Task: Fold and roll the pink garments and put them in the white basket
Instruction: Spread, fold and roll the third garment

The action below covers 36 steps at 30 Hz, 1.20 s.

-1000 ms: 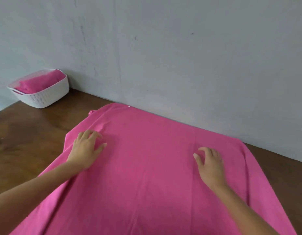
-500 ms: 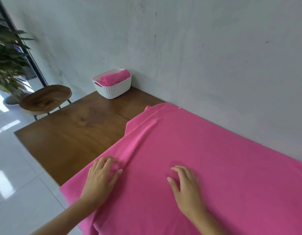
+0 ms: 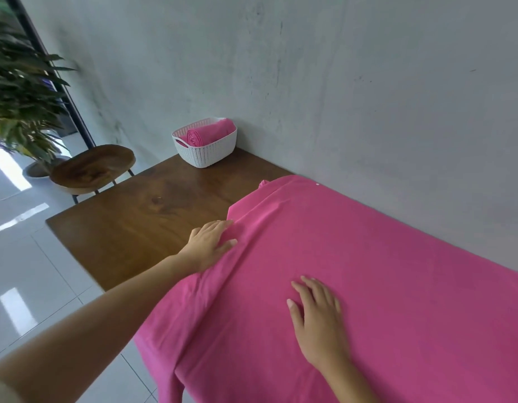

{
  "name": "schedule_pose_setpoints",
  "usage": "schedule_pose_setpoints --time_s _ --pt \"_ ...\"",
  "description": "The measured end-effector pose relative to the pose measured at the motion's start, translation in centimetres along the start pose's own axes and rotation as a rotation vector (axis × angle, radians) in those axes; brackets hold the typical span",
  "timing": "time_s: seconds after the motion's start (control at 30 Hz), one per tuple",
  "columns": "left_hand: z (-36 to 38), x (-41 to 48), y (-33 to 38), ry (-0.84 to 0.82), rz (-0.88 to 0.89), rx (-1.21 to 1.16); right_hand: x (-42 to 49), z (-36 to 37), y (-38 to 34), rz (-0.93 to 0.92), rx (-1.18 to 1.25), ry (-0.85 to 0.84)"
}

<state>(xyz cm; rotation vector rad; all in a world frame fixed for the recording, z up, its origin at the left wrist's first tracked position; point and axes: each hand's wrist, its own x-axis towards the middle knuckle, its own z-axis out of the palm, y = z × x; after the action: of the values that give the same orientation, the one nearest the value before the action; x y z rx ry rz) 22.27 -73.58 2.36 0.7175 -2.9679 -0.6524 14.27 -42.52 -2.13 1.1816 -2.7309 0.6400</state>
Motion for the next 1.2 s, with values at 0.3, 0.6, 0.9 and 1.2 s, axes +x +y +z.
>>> schedule_pose_setpoints --time_s 0.3,0.6,0.9,1.2 --pt "-3.2 1.8 -2.2 -0.097 0.007 0.248 -0.1 -0.3 -0.3 0.012 -0.048 -0.020" --pt "-6.5 7.2 -5.5 -0.201 -0.152 0.249 -0.2 -0.7 -0.5 0.024 -0.054 -0.042" --pt "-6.7 8.7 -9.0 -0.149 -0.039 0.187 -0.2 -0.9 -1.1 0.059 -0.126 -0.089" --pt "-5.2 -3.8 -12.9 0.123 -0.038 -0.076 -2.4 1.2 -6.9 0.256 -0.132 0.025"
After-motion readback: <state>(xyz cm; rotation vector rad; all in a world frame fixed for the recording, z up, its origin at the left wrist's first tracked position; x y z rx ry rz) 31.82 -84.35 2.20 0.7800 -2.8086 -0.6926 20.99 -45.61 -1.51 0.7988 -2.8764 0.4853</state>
